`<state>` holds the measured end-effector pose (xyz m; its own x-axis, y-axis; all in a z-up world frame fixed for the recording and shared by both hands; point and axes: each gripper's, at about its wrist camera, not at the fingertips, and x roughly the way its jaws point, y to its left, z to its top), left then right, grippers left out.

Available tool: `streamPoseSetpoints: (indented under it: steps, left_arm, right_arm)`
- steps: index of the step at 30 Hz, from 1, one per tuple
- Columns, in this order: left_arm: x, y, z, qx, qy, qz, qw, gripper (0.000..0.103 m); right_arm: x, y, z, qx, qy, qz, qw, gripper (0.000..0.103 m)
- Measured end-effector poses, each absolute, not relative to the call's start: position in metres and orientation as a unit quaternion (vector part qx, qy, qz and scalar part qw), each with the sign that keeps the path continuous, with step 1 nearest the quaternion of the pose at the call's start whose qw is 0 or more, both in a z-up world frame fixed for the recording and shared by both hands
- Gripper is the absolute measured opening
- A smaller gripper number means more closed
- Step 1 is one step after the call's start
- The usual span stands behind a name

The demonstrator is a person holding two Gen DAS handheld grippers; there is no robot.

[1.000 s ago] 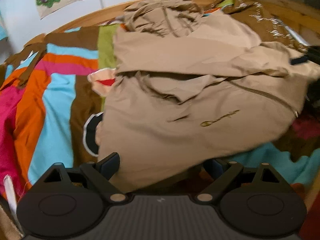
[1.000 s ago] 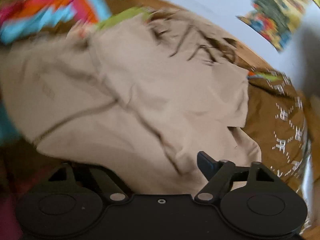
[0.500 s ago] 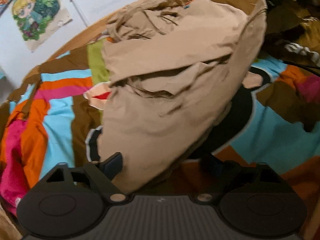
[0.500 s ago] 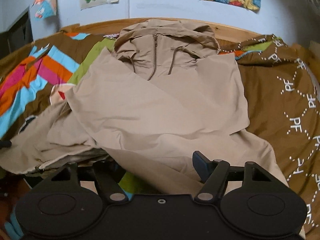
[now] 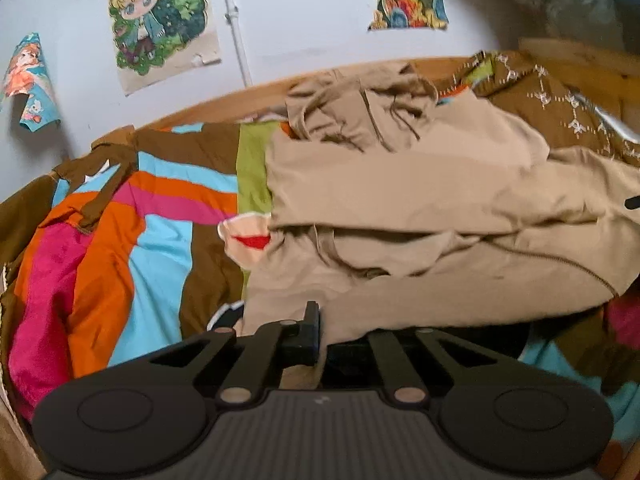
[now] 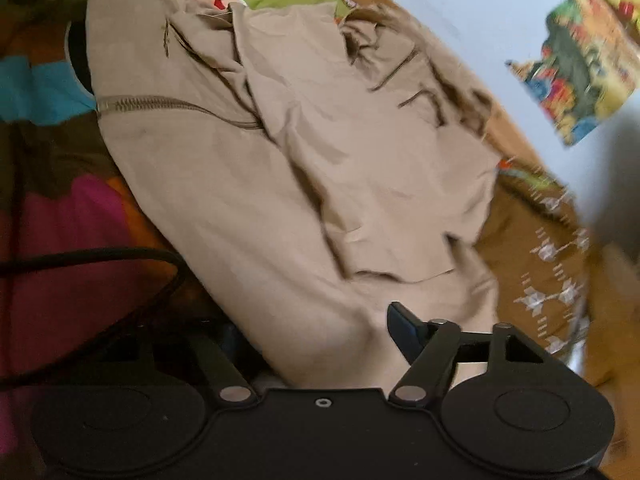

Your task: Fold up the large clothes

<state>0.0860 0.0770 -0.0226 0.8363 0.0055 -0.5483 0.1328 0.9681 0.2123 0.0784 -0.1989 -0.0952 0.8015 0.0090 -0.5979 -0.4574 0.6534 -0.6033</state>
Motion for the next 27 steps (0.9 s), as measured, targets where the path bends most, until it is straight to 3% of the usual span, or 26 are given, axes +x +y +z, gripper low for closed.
streamPoseSetpoints:
  steps: [1,2,6,13,20,25,26,27]
  left_arm:
    - [0.086,0.076,-0.021,0.123,0.28,-0.032,0.952,0.002]
    - [0.086,0.075,-0.02,0.126,0.279,-0.032,0.951,0.002]
    - [0.079,0.073,-0.006,0.155,0.291,-0.051,0.943,0.001]
    - [0.038,0.073,0.048,0.19,0.322,-0.096,0.922,0.001]
    - [-0.02,0.073,0.045,0.191,0.408,-0.145,0.881,0.001]
    - [-0.012,0.078,0.014,0.17,0.483,-0.153,0.845,0.009]
    - [-0.012,0.081,0.018,0.16,0.484,-0.158,0.845,0.013]
    - [-0.012,0.084,0.024,0.151,0.484,-0.165,0.846,0.025]
  right_arm:
    - [0.08,-0.199,-0.093,-0.393,0.283,0.133,0.865,0.037]
    - [0.082,-0.199,-0.088,-0.385,0.285,0.137,0.867,0.012]
    - [0.081,-0.203,-0.063,-0.351,0.282,0.142,0.882,0.004]
    - [0.039,-0.225,0.002,-0.321,0.285,0.193,0.882,0.003]
    - [-0.014,-0.232,0.007,-0.299,0.352,0.255,0.849,0.006]
    - [-0.01,-0.235,-0.001,-0.255,0.404,0.281,0.833,0.031]
    - [-0.007,-0.24,0.004,-0.241,0.413,0.287,0.83,0.041]
    - [-0.003,-0.246,0.012,-0.228,0.424,0.293,0.826,0.051]
